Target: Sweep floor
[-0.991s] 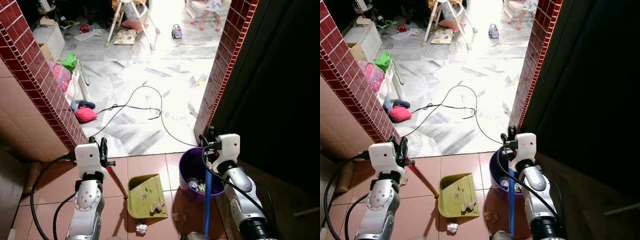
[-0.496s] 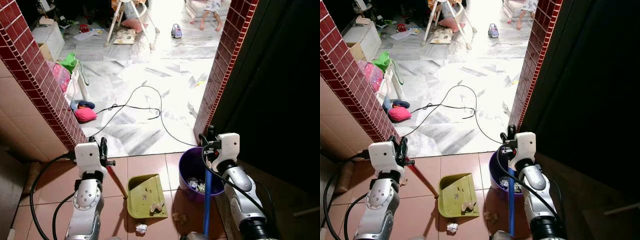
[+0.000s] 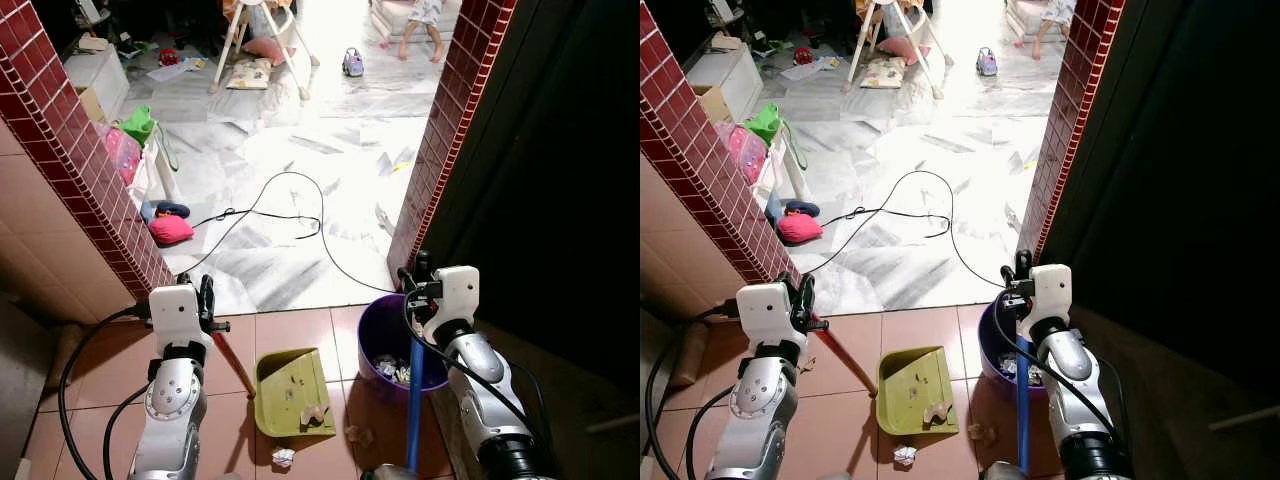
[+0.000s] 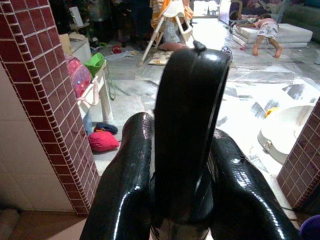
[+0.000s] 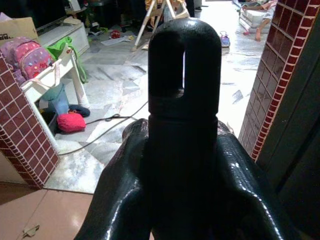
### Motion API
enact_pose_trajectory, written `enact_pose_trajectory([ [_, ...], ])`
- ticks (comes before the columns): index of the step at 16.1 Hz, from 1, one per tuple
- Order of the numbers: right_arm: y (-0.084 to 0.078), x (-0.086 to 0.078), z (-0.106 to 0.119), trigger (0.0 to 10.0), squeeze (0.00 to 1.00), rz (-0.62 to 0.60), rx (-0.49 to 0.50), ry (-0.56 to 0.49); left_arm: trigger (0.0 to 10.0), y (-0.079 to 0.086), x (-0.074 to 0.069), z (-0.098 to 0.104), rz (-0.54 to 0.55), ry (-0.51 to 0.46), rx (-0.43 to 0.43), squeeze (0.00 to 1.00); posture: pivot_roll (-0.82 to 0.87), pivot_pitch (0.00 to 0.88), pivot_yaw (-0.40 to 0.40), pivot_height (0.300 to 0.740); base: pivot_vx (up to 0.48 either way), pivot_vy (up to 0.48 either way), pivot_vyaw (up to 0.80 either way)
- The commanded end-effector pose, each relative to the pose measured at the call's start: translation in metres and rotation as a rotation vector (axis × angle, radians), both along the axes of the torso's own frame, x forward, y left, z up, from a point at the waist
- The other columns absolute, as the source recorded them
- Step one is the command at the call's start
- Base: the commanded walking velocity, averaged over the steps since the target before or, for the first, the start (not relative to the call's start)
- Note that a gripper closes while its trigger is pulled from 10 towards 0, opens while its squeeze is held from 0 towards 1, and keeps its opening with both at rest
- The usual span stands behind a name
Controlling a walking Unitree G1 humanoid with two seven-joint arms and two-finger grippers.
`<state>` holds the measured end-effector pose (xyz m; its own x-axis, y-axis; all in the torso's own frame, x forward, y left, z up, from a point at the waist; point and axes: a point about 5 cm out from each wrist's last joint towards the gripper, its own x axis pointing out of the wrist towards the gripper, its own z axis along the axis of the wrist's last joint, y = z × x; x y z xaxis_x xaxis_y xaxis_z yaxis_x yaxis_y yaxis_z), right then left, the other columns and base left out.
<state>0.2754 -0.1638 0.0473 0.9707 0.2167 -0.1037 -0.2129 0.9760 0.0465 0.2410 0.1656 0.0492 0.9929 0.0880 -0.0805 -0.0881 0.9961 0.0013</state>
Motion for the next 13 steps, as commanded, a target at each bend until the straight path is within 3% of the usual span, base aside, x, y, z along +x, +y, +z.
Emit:
enact_pose_trajectory([
  [1,0.0008,-0.0006,0.0020,10.0,0.00,-0.021,0.027,-0.008,10.0,-0.0010,-0.0144,-0.0290,-0.029,0.171,0.013,0.00,-0.06,0.000,0.011,0.740,0.000,0.000,0.00],
  [8,-0.0065,-0.0059,0.0012,10.0,0.00,-0.068,0.049,-0.003,10.0,0.0083,-0.0214,-0.0309,-0.054,0.196,0.024,0.00,-0.05,0.000,0.034,0.740,0.000,0.000,0.00],
  [13,0.0000,-0.0032,0.0031,10.0,0.00,-0.058,0.051,-0.010,10.0,0.0052,-0.0192,-0.0295,-0.063,0.191,0.027,0.00,-0.05,0.000,0.036,0.740,0.000,0.000,0.00],
])
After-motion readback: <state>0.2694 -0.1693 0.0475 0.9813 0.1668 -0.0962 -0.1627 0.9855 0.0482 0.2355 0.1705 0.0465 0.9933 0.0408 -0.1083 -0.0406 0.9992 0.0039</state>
